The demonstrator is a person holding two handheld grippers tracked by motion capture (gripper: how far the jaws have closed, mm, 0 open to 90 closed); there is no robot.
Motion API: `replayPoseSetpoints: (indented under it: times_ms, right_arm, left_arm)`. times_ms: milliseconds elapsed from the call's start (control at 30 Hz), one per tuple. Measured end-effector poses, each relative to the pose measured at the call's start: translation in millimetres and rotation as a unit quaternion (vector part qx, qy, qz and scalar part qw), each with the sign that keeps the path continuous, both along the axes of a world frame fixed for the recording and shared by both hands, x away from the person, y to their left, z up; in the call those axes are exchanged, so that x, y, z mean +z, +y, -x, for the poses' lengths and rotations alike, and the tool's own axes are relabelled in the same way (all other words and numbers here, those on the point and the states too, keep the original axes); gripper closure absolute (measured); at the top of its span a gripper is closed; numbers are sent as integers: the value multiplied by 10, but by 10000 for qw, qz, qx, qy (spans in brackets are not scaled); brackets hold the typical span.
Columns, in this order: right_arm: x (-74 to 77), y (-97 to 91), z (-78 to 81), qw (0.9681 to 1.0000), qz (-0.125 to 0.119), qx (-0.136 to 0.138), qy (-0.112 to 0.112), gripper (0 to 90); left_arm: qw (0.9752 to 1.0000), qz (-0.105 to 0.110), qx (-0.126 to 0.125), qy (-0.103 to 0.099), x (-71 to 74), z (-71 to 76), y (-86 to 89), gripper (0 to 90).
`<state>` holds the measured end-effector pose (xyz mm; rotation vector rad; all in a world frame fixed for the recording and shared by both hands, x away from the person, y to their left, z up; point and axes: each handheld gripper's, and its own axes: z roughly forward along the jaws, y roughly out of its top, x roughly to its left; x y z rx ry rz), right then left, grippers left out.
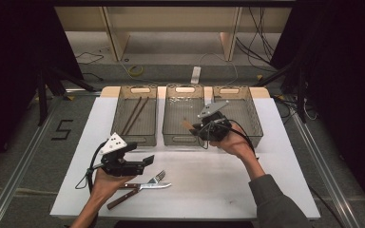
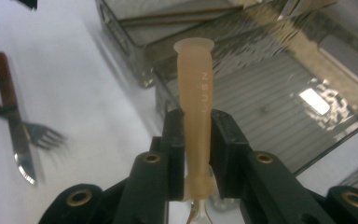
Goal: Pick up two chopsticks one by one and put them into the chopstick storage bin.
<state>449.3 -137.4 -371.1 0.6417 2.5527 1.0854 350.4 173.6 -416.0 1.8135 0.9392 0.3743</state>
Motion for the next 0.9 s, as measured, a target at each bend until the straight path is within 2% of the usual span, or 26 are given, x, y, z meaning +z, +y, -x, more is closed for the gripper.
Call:
replayPoseSetpoints:
  times_ms: [100, 367, 533, 633, 800, 900]
  right_arm:
    - [47, 28, -50, 9998, -176, -59, -16, 773]
    - [120, 160, -215, 9992, -263, -291, -16, 772]
    - [120, 232, -315, 9988, -319, -373, 34, 772]
    - [112, 264, -372, 9985, -315, -442, -29, 772]
    - [81, 290, -477, 9972, -413, -613, 70, 772]
    - [58, 303, -516, 9968, -378, -697, 87, 771]
  left_arm:
    - [10000, -3, 7, -12, 3, -3, 11, 153]
    - [10000, 2, -10, 15, 0, 2, 0, 153]
    - [10000, 17, -10, 17, -2, 3, -2, 153]
    - [10000, -1, -28, 26, -7, 0, -9, 153]
    - [10000, 4, -25, 30, -5, 5, -13, 153]
    - [10000, 24, -9, 23, -6, 3, -10, 153]
